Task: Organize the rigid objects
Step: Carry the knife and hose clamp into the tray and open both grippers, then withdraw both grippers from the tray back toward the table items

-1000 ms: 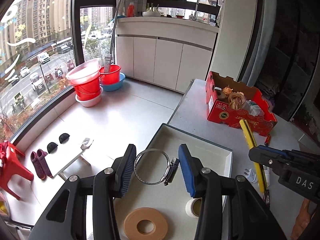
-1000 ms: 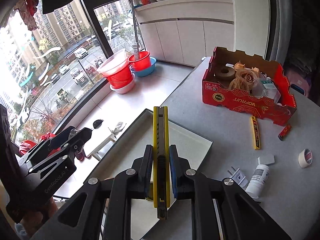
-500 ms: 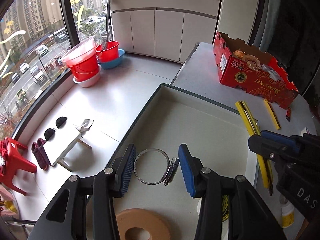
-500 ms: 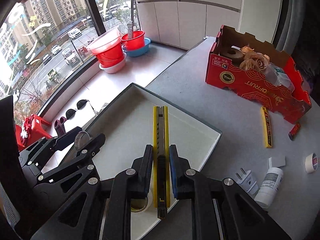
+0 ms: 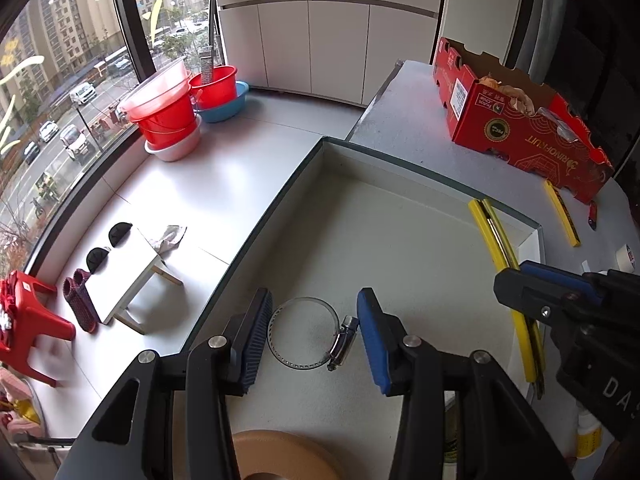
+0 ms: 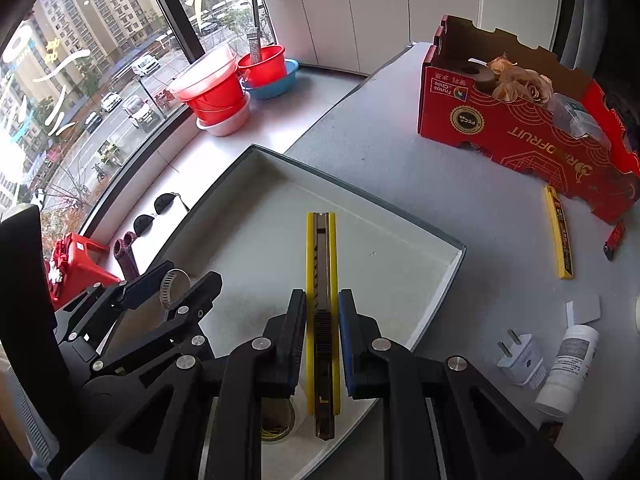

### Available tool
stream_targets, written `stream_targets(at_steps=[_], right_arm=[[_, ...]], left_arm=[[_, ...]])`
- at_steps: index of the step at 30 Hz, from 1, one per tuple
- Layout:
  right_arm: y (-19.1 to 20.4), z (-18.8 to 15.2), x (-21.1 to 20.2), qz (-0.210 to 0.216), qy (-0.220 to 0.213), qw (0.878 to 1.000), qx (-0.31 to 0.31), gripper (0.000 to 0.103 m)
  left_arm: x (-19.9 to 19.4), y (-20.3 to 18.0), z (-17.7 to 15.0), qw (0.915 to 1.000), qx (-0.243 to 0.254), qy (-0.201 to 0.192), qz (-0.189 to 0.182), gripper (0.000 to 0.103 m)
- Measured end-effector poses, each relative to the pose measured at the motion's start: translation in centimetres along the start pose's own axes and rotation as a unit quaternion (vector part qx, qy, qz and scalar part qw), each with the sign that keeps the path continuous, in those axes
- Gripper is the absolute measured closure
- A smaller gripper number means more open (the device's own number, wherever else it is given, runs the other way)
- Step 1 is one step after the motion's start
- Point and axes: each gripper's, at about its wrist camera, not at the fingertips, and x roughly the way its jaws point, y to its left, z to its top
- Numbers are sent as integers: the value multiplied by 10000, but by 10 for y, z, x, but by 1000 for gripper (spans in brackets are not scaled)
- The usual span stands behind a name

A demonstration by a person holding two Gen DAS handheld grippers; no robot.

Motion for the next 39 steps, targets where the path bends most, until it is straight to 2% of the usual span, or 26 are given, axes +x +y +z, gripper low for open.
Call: stream_targets(at_steps=[12,13,14,15,16,17,18,19,20,22,25,30,34,36,39], right_arm=[[2,-4,14,-27,126,9999,-4,86],[2,-4,14,-53,105,9999,-10,86],[2,-4,14,-47,108,9999,-20,85],[1,-3,14,-19,125,9999,-31,85],[1,-3,13,8,144,9999,-48,83],[1,-3,11,-5,125,9999,-58,64],[0,-3,7,-66,31,10000,-53,28],[0,-2,2,-147,-170,9997,-34,14],[-1,-3,-7,-200,-379,9991,-29,9],[-1,-2,-20,-235,-541,9982,-67,9],[-6,-5,-34,-268,-626,9977,-72,9],[-28,-20,-57,-172,-673,9971,296,9],[-60,-53,-90,-396,-963,9927,606,9],[-83,-76,-104,-645,-1133,9867,970,9],[-120,-112,-117,-776,-1110,9784,1561,9]], left_arm=[[12,-5,-6,9998,114,177,-73,53],[12,-5,-5,9997,118,191,-53,42],[13,-5,-5,9998,111,181,-15,27],[11,-5,-5,9998,98,151,19,20],[10,-4,-5,9999,93,128,20,18],[10,-3,-5,9998,97,153,13,18],[9,-3,-5,9998,100,177,17,17],[9,-3,-6,9998,107,169,23,13],[7,-3,-6,9998,113,137,40,7],[3,-2,-7,9999,92,91,67,0],[-4,-4,-9,9999,108,112,-69,0],[-25,-19,-16,9989,293,67,-361,0],[-47,-40,-27,9971,484,-2,-590,0],[-54,-56,-34,9953,593,40,-770,0],[-61,-83,-49,9894,920,193,-1104,0]])
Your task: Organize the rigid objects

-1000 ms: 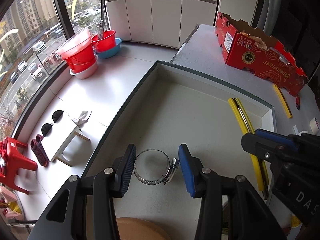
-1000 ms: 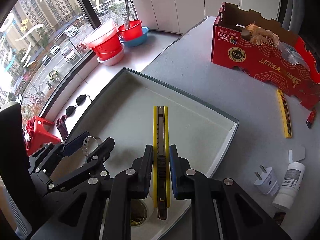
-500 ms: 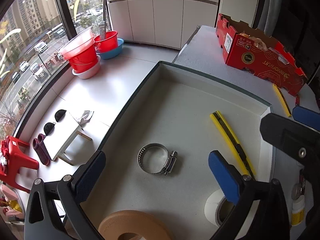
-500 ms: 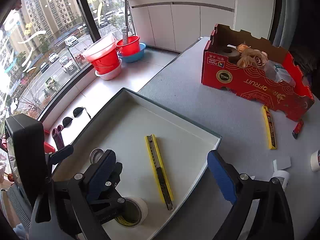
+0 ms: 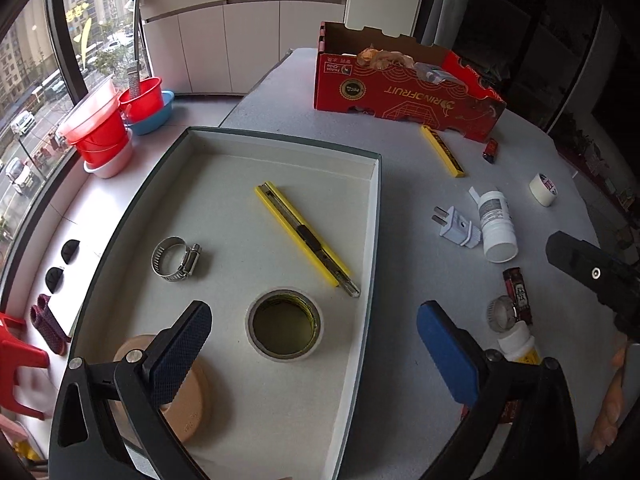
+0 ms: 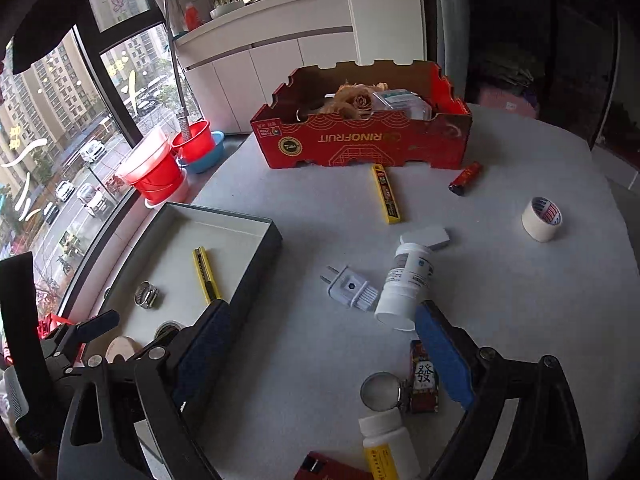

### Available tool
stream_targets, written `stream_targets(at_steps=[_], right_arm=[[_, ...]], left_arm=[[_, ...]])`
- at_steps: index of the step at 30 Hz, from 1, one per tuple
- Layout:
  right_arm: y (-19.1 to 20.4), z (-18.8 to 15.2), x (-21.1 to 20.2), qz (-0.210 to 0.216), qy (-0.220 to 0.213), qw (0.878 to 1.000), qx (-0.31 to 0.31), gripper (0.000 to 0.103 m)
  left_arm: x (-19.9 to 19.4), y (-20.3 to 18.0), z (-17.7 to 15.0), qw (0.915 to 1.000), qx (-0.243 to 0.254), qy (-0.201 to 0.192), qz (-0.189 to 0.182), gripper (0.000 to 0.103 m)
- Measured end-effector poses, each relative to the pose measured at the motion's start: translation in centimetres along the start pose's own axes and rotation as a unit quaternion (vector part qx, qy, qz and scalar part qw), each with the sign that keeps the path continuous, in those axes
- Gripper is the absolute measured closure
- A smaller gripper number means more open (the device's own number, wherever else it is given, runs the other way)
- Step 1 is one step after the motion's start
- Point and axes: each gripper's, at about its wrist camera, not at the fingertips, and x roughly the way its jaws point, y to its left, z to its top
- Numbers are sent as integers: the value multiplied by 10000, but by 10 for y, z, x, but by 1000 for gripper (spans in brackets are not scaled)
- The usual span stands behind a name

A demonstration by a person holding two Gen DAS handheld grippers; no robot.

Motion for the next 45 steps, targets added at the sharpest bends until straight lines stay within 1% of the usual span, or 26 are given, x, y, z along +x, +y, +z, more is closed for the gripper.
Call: stream_targets(at_steps=[4,7,9,11,13,15,17,21,23,25,27,29,32,33,35,37,39,41,43,45], right_arm=[[-53,-32,-14,-266,119,9984,491,9],[-84,-61,-23,-303,243,9952,893,9],[-99,-78,-27,-336,303,9927,1118,9],[-110,-91,-31,-358,344,9903,1297,9],[-120,-104,-36,-337,351,9877,1488,9],[-128,-114,-39,-300,355,9853,1644,9],[-132,-121,-41,-285,357,9841,1718,9],[-135,-132,-46,-274,345,9835,1756,9],[-135,-135,-46,-257,348,9832,1774,9],[-135,-137,-47,-247,365,9833,1767,9],[-133,-139,-48,-271,337,9846,1695,9],[-130,-140,-48,-287,320,9873,1530,9],[-120,-141,-46,-268,335,9933,1071,9],[-116,-143,-44,-204,335,9955,866,9],[-106,-145,-41,15,324,9988,359,9],[-92,-146,-36,183,339,9988,-305,9],[-75,-147,-30,145,313,9937,-1066,9],[-60,-147,-23,169,244,9848,-1709,9],[-50,-146,-12,186,290,9755,-2174,9],[-45,-145,-2,246,396,9689,-2429,9]], left_arm=[[0,-41,-19,9989,449,104,-82,0],[-2,-68,-37,9973,674,174,-234,0],[-2,-86,-50,9957,873,203,-252,0],[1,-102,-63,9938,1069,241,-179,0],[5,-113,-73,9920,1199,325,-207,0],[9,-122,-82,9905,1290,409,-251,0],[14,-131,-86,9889,1407,439,-210,0],[20,-142,-84,9880,1471,407,-237,0],[23,-145,-81,9876,1502,393,-219,0],[31,-147,-85,9856,1588,568,-150,1],[30,-143,-88,9860,1574,492,-224,0],[28,-136,-90,9860,1586,447,-260,0],[27,-121,-87,9883,1491,301,-90,0],[27,-116,-84,9891,1437,300,-92,0],[31,-104,-79,9903,1307,399,-248,0],[32,-104,-78,9895,1381,348,-253,0],[32,-104,-80,9895,1379,319,-275,0],[32,-104,-81,9903,1340,256,-271,0],[32,-104,-83,9910,1295,198,-269,0],[32,-103,-82,9917,1253,147,-259,0]])
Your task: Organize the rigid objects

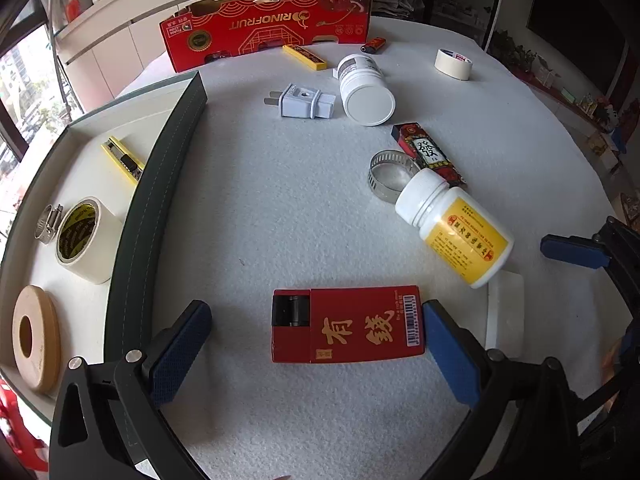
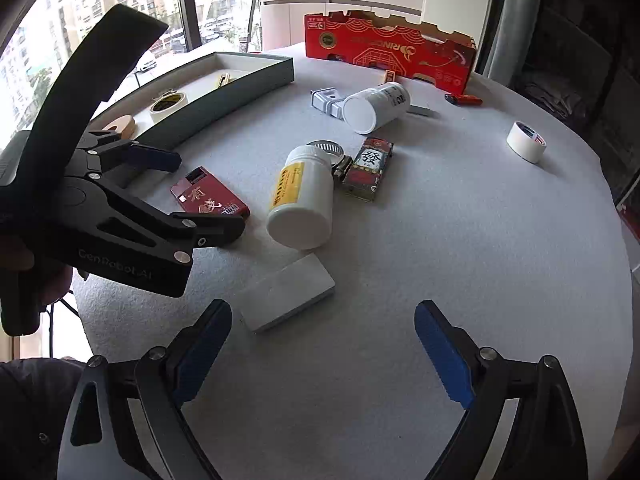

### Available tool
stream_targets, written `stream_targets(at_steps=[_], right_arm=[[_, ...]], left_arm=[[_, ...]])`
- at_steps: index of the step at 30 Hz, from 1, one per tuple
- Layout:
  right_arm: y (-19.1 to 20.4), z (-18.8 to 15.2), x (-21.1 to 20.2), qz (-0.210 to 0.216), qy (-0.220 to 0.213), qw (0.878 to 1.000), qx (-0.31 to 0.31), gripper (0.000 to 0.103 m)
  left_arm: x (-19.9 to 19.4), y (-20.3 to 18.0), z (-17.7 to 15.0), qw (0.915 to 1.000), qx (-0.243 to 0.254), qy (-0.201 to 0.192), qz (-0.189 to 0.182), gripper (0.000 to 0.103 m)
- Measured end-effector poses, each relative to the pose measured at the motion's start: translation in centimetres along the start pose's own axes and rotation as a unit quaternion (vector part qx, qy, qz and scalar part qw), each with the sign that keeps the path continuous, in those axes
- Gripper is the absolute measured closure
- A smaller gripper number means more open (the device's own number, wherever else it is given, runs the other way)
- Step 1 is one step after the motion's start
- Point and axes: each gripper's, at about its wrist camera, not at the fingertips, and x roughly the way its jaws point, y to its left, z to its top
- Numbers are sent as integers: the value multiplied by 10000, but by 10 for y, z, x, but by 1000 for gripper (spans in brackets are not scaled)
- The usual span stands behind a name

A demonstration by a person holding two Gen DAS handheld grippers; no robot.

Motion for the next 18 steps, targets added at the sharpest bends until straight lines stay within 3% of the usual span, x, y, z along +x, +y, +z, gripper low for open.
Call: stream_targets(at_steps=[10,16,18], right_arm=[[16,18,14,466,176,9957,-787,10],[23,30,16,668,581,9905,-1048,28],[23,31,15,657,696,9902,-1020,40]], left_arm=[[-1,-4,-2,9987,-442,-70,242,0],[-3,-4,-3,9981,-539,-70,290,0],[-3,-4,-3,9980,-557,-54,296,0]])
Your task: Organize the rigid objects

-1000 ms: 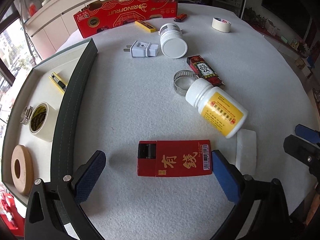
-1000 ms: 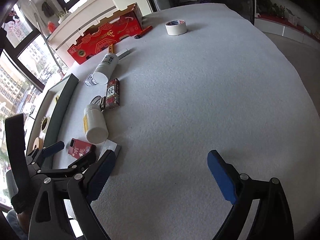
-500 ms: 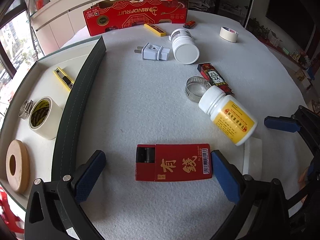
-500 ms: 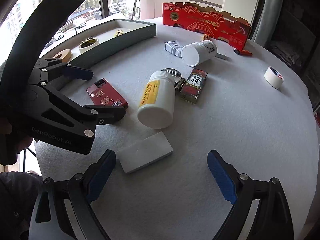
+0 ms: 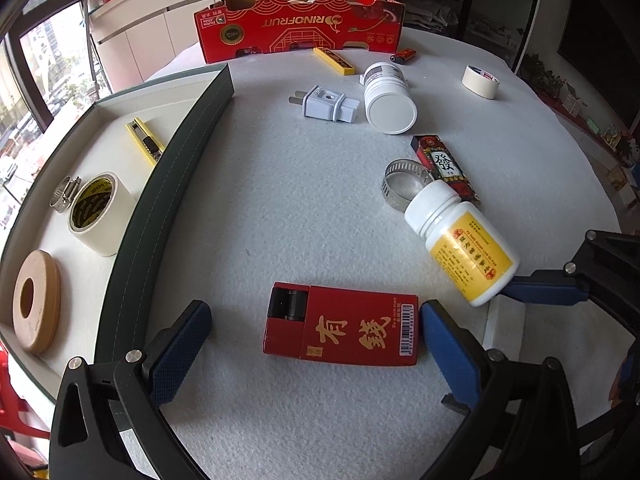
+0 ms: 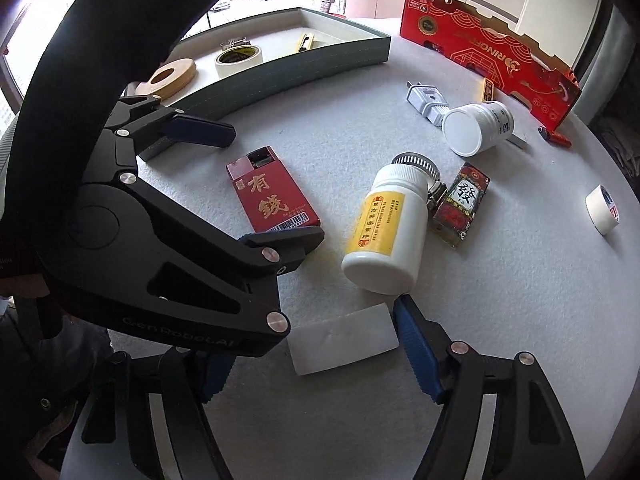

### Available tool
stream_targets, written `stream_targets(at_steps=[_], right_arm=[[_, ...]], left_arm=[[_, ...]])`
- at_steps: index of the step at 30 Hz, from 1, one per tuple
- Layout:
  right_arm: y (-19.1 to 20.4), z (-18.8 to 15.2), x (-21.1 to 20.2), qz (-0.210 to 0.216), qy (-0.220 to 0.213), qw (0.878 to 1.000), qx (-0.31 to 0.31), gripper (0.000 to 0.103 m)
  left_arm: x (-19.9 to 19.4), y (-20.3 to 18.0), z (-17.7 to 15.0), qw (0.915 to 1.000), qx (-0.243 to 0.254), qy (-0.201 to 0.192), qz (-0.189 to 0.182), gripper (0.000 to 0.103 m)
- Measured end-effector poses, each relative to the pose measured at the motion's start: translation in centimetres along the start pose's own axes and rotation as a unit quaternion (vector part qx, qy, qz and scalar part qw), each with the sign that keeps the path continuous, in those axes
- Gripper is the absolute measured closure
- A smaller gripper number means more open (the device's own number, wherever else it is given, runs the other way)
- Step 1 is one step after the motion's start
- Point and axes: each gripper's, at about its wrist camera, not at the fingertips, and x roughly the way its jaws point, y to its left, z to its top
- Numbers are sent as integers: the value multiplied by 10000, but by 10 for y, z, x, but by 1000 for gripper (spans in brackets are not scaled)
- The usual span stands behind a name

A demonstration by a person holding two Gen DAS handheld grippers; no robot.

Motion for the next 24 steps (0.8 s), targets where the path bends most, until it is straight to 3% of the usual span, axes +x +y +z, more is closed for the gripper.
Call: stream_targets(at_steps=[2,6,9,15,19,24], right_arm=[[-1,-1,-2,6,103,9999,101,50],[-1,-6,-5,-162,302,9989,321,51],[-6,-17,-11,-455,383,9945,868,51],[-25,-60,-31,-942,342,9630,2501,50],[-22,-73,-37,-1146,185,9519,2835,50],[-17,-73,-40,-1287,94,9456,2986,50]], left_arm=[[0,0,1,10000,-12,21,7,0],[0,0,0,10000,-28,-3,13,0],[-1,0,-1,10000,-71,-11,36,0],[-1,-1,-2,9998,-155,-34,85,0],[-2,-3,-3,9997,-182,-79,117,0],[-2,-2,-2,9998,145,83,-90,1]])
